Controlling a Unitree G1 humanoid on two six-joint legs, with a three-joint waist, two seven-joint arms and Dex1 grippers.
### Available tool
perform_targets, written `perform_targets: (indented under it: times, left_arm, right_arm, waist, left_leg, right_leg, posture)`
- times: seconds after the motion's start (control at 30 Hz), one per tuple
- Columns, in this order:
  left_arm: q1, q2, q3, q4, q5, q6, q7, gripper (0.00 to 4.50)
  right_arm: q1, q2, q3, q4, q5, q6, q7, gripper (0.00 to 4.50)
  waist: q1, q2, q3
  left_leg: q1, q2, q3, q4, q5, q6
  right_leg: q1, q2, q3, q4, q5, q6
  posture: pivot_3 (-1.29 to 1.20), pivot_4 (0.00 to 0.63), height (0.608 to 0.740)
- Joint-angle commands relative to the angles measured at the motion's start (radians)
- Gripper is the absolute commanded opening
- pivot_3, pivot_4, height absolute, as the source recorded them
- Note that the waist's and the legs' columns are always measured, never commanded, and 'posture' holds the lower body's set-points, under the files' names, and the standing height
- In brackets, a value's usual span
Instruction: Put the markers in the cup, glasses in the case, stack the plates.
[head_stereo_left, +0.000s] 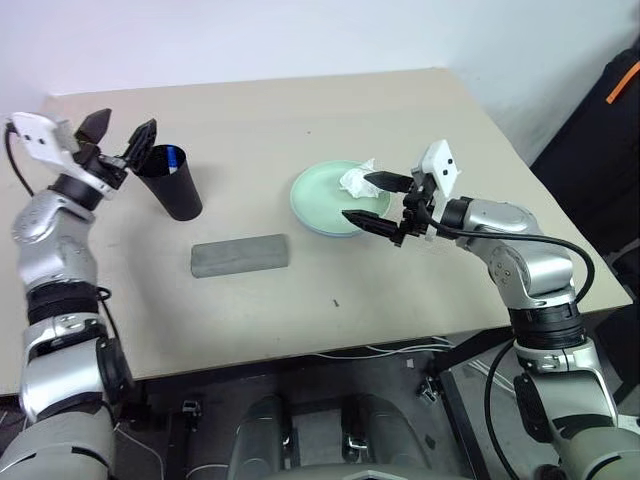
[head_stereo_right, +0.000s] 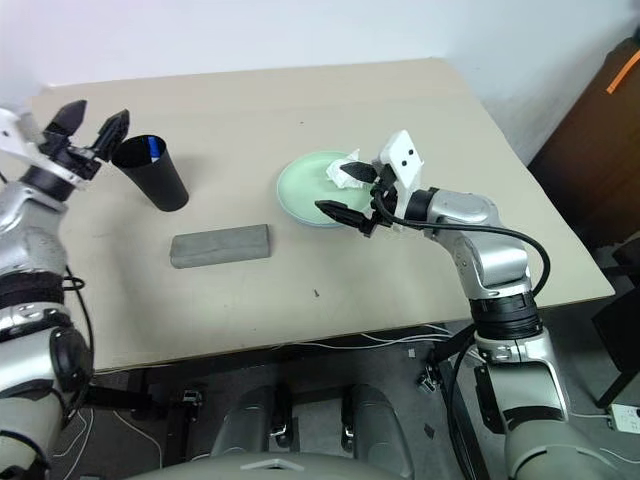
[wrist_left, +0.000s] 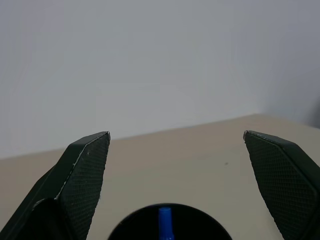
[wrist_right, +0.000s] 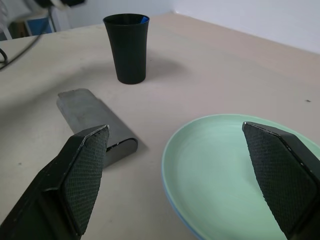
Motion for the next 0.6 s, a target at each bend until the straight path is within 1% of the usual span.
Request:
perform_targets:
  times: [0.03,0.17,0.23,0.37,0.47,0.6]
  left_arm:
    - [0.079,0.071,0.061,-0.141,-0.08,0.104,-0.06,4.48]
    - [0.215,0.115,0.087,-0.269,-0.166,0.23,-0.157,4.48]
    - [0.262,0.116,0.094,-0.318,-0.188,0.259,-0.175,4.48]
    - [0.374,0.105,0.059,-0.417,-0.184,0.29,-0.221,4.48]
    - [0.424,0.065,0.032,-0.438,-0.163,0.278,-0.216,4.48]
    - [0.47,0.024,-0.019,-0.462,-0.122,0.242,-0.224,4.48]
  right_arm:
    - [-0.02,-0.024,-0.063,-0.002,0.037,-0.021,0.018,4.5]
    - [0.002,-0.023,-0.098,-0.001,0.052,-0.04,0.016,4.5]
    - [0.018,-0.022,-0.111,-0.001,0.058,-0.054,0.018,4.5]
    - [0.071,-0.014,-0.14,0.0,0.063,-0.11,0.024,4.5]
    - [0.091,-0.006,-0.164,0.006,0.09,-0.142,0.046,4.5]
    - [0.118,-0.011,-0.172,-0.007,0.124,-0.135,0.069,4.5]
  waist:
    - [0.003,0.0,0.0]
    - [0.007,0.0,0.0]
    - [0.011,0.0,0.0]
    - [0.01,0.0,0.0]
    - [0.007,0.0,0.0]
    - [0.008,0.0,0.0]
  left_leg:
    - [0.0,0.0,0.0,0.0,0.0,0.0]
    - [0.001,0.001,0.0,0.001,-0.001,-0.002]
    - [0.001,0.001,0.0,0.001,-0.002,-0.003]
    - [0.001,0.001,-0.001,0.0,-0.002,-0.003]
    - [0.0,0.001,0.0,-0.002,-0.002,-0.003]
    - [0.0,0.001,0.0,-0.003,-0.002,-0.003]
  right_leg:
    - [0.0,0.0,0.0,0.0,0.0,0.0]
    - [0.001,-0.001,0.0,0.0,-0.001,0.001]
    - [0.001,-0.002,0.0,-0.002,-0.003,-0.003]
    - [0.002,-0.003,0.0,-0.006,-0.002,-0.004]
    - [0.001,-0.003,0.0,-0.006,-0.002,-0.004]
    - [0.001,-0.002,0.0,-0.006,-0.002,-0.004]
  posture:
    - [0.0,0.15,0.74]
    - [0.0,0.15,0.74]
    - [0.0,0.15,0.74]
    - [0.0,0.15,0.74]
    - [0.0,0.15,0.74]
    - [0.0,0.15,0.74]
